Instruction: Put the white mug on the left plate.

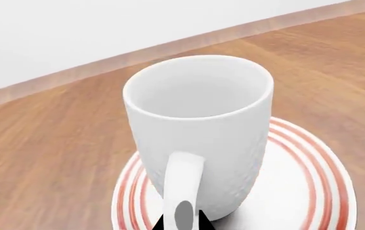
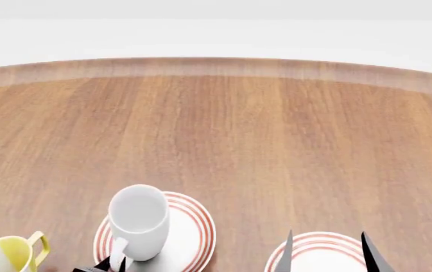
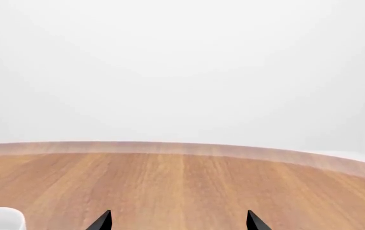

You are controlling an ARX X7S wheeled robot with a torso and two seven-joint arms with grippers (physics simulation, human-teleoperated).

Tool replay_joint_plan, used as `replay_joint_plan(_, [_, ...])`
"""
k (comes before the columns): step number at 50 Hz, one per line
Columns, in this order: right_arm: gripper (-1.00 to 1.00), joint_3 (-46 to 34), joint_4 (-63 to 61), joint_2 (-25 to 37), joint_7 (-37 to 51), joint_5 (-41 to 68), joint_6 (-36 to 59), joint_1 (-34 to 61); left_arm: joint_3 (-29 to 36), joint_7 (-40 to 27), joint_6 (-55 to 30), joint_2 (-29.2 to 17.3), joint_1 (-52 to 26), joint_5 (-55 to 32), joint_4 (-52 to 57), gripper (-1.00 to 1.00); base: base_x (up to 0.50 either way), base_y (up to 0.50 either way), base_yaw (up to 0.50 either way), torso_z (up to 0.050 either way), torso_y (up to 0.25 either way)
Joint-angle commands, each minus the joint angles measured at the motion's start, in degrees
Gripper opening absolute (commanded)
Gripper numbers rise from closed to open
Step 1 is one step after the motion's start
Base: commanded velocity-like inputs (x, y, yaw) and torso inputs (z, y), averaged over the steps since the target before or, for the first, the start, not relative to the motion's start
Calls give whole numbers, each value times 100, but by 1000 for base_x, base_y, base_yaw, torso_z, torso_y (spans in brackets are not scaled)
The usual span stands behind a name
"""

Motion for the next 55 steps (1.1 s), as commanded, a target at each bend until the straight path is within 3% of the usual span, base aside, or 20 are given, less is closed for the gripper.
replay_joint_plan(1, [100,-13,-23,15,22,7,2,4,-65,34,-31,40,-37,-18,10,-100,0,0,0,0,0])
replay_joint_plan(3, [100,-18,-38,20,27,7,14,2,-113,1,-71,49,-48,-52,9,-100,0,0,0,0,0])
replay_joint_plan(4, [100,-14,-61,24,36,14,20,-11,-143,49,-99,55,-56,-95,10,100,0,0,0,0,0])
replay_joint_plan(18, [100,-45,58,11,29,12,-38,17,-133,37,-25,26,25,-193,199,100,0,0,0,0,0])
replay_joint_plan(25, [100,-58,104,-2,25,22,-61,34,-38,-182,-1663,-549,1192,-299,3625,100,0,0,0,0,0])
replay_joint_plan(39, [100,-65,-744,129,265,-160,-7,-243,-252,-670,-2952,-1355,2464,-687,7785,100,0,0,0,0,0])
replay_joint_plan(48, [100,-115,-1194,86,383,-322,-298,-509,-615,-1026,-2899,-1734,3360,-988,9534,100,0,0,0,0,0])
replay_joint_plan(55, [100,-177,-1255,34,377,-332,-417,-499,-718,-1112,-2881,-1906,3638,-1038,10052,100,0,0,0,0,0])
